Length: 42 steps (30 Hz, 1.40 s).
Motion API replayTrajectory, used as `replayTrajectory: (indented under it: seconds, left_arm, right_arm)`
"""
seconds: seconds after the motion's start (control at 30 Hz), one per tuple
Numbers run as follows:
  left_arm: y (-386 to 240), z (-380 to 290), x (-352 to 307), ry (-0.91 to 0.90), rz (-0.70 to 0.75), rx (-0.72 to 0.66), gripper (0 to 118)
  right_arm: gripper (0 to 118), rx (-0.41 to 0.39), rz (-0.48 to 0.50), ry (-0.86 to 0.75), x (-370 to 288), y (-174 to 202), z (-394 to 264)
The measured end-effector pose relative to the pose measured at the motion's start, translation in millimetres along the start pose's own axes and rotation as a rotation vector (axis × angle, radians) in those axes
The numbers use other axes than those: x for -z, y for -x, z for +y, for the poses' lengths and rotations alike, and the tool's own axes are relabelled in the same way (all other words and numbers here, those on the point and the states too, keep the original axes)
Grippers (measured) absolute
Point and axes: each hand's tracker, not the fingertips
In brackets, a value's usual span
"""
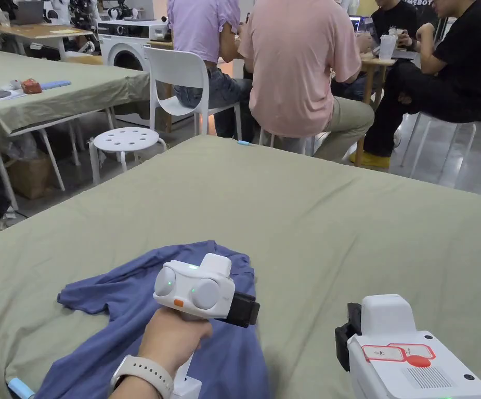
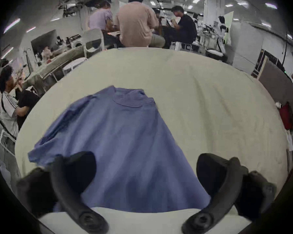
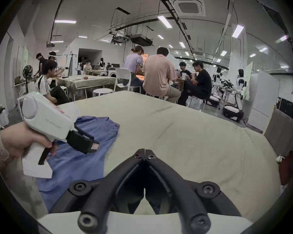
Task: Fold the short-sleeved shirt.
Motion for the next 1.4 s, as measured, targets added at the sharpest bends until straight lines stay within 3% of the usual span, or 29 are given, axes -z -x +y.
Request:
replayTrajectory:
  seconds: [0.1, 0.13, 0.2, 0.23, 0.3, 0.4, 0.47, 0.67, 1.0, 1.17, 1.4]
  left_arm:
    - [1, -7, 24, 0.067, 0.014, -0.02, 106]
    - [2, -11, 32, 0.088, 0.017, -0.023, 95]
    - [5, -21, 46, 0.155, 0.003, -0.034, 59]
    - [10, -25, 48, 0.135, 0.006, -0.042, 52]
    - [11, -19, 34, 0.111, -0.007, -0.079, 0]
    - [11, -11, 15, 0.073, -0.001, -0.116, 0]
    - [-2, 1, -5, 0.009, 0.032, -0.068, 0]
    - [-73, 49, -84, -0.17, -0.11, 0.018, 0]
    - [-329, 101, -176, -0.381, -0.531, 0.254, 0]
    - [-446, 80, -156, -0.308, -0.649, 0.341, 0]
    - [-532, 13, -74, -0.073, -0.586, 0.446, 0]
  right_arm:
    - [0, 0.003, -0.01, 0.016, 6, -6, -5]
    - [0, 0.008, -0.014, 0.02, 6, -9, -6]
    - [0, 0.014, -0.021, 0.028, 5, -14, -8]
    - [0, 0.017, -0.028, 0.03, 3, -18, -9]
    - [0, 0.022, -0.038, 0.028, -2, -25, -10]
    - [0, 0.042, -0.058, 0.023, -14, -40, -8]
    - [0, 0.051, -0.075, 0.013, -26, -50, -6]
    - [0, 0.092, -0.174, -0.021, -81, -100, -5]
    - [0, 0.153, -0.447, -0.037, -191, -205, -30]
    - [0, 0.198, -0.554, -0.009, -232, -253, -59]
    - [0, 0.256, -0.623, 0.032, -257, -291, -98]
